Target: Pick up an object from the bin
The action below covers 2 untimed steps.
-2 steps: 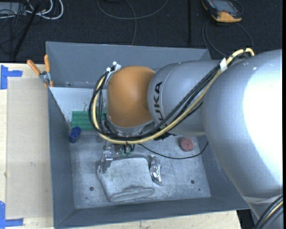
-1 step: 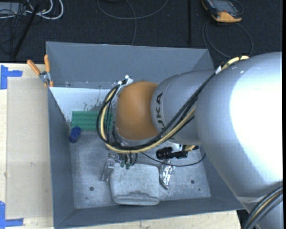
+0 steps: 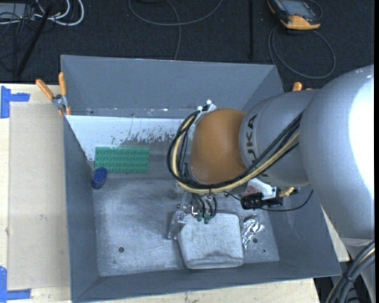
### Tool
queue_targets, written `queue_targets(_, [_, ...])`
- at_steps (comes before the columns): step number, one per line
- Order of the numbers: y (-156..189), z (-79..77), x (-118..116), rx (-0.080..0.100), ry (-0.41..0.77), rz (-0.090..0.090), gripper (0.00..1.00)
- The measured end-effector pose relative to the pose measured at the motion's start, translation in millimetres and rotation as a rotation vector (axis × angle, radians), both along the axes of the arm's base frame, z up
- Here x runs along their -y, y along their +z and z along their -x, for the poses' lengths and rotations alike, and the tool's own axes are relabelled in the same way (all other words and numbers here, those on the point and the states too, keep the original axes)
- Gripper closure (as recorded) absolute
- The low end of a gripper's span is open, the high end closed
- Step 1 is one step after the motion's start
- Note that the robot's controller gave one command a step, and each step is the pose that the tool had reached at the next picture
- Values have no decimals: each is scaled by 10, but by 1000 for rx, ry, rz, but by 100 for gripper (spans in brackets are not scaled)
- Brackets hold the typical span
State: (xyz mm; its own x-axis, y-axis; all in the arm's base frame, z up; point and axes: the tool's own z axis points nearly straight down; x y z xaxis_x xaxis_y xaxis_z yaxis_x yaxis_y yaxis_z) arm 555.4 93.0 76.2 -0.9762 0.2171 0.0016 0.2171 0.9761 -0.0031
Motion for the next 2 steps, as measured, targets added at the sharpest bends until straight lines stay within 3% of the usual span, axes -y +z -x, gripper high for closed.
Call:
queue_targets(1, [-30, 20, 497, 11, 77, -7, 0])
queue_targets(2, [-37, 314, 953, 10, 20, -6, 0])
